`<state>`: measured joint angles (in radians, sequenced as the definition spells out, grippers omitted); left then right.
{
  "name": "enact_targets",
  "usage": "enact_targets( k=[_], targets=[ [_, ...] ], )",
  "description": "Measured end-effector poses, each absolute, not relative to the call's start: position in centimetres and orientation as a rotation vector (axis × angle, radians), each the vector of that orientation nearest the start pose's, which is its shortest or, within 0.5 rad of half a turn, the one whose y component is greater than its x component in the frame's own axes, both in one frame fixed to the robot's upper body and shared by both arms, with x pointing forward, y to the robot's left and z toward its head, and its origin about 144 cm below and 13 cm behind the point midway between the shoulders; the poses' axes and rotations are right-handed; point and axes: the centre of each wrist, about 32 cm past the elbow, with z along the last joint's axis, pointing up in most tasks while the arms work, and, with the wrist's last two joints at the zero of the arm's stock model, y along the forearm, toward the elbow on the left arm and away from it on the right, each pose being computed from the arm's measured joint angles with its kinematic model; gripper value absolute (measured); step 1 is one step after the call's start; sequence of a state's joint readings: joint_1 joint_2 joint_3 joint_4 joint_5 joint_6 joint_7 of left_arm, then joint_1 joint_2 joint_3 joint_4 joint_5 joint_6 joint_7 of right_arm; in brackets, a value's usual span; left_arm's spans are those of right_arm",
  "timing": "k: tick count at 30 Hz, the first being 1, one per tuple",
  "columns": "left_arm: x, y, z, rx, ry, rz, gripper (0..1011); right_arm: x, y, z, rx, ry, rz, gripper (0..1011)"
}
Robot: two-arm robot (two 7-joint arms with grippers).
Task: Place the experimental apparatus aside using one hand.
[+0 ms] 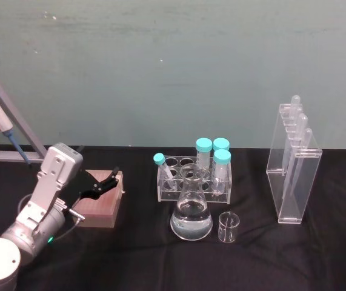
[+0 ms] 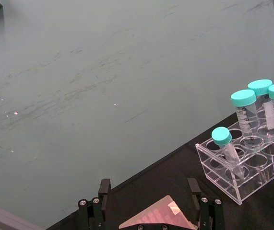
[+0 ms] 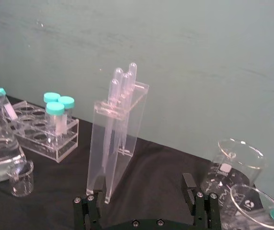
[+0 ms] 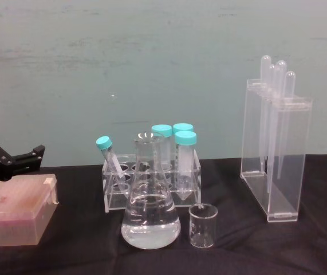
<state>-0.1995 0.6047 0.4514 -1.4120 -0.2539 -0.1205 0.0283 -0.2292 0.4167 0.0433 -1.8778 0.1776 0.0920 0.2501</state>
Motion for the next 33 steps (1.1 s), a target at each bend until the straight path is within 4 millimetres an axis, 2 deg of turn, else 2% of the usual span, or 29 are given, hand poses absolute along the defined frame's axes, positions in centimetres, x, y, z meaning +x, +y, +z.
enact_targets(
  k=[33],
  targets=[
    [48.9, 31.0, 114.0, 0.304, -0.285, 1.248, 1000, 41.8, -28.2, 121.1, -0.061, -0.113, -1.221, 1000]
  ],
)
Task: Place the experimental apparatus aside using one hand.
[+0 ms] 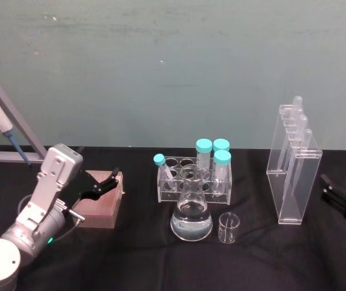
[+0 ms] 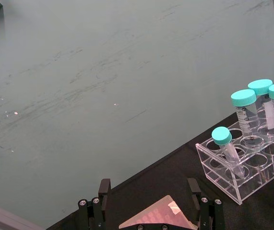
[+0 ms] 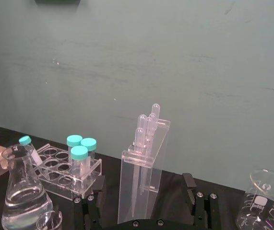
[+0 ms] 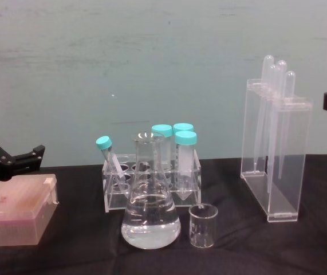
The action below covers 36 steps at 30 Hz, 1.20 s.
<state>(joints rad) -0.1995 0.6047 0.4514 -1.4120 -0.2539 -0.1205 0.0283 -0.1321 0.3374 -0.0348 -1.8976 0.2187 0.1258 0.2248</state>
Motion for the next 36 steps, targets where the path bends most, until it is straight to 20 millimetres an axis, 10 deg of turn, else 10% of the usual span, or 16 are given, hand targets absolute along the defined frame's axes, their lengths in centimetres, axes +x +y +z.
enact_targets(
  k=[36],
  targets=[
    [48.9, 31.0, 114.0, 0.304, -0.285, 1.248, 1000, 44.4, -25.8, 120.4, -0.032, -0.027, -1.275, 1000]
  ],
)
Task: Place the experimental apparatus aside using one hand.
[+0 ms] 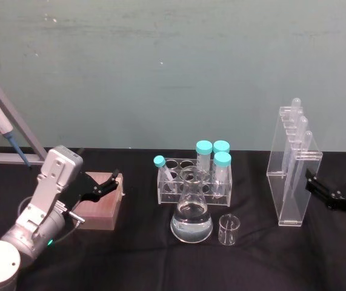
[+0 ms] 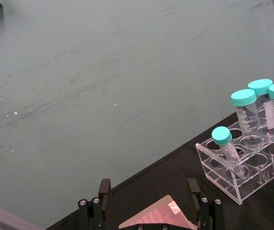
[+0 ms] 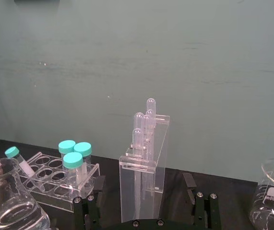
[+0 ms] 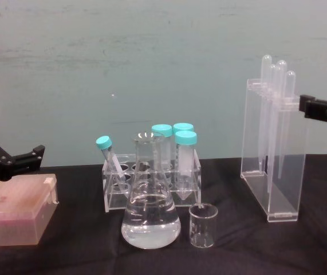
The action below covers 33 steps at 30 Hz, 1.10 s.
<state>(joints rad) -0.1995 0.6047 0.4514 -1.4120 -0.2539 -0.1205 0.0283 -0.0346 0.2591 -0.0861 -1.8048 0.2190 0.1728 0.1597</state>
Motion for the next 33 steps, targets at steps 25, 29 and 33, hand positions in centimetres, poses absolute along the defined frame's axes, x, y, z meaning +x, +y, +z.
enact_targets(
  k=[25, 29, 33],
  targets=[
    [48.9, 31.0, 114.0, 0.305, -0.285, 1.248, 1000, 47.0, -25.5, 119.1, -0.09, -0.088, -1.279, 1000],
    [48.9, 31.0, 114.0, 0.304, -0.285, 1.248, 1000, 47.3, -25.5, 119.0, -0.089, -0.091, -1.271, 1000],
    [48.9, 31.0, 114.0, 0.304, -0.285, 1.248, 1000, 47.5, -25.4, 118.9, -0.088, -0.093, -1.264, 1000]
  ],
)
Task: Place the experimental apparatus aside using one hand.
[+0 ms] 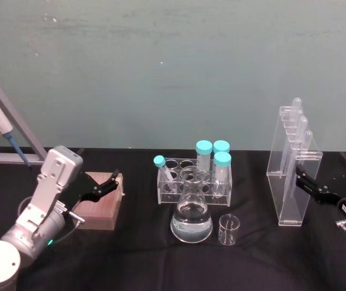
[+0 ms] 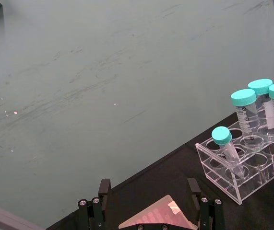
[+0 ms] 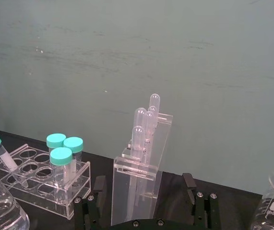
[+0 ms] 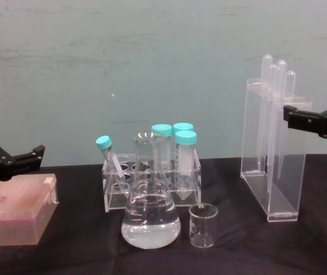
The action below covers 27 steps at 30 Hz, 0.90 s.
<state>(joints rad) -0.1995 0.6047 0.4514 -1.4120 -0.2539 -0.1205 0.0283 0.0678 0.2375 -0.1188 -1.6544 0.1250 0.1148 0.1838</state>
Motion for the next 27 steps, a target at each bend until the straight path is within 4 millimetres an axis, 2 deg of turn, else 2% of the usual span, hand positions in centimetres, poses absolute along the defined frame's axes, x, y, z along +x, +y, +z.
enact_targets(
  k=[27],
  targets=[
    [48.86, 30.97, 113.98, 0.304, -0.285, 1.248, 1000, 48.21, -24.87, 118.72, -0.088, -0.092, -1.264, 1000]
  ],
)
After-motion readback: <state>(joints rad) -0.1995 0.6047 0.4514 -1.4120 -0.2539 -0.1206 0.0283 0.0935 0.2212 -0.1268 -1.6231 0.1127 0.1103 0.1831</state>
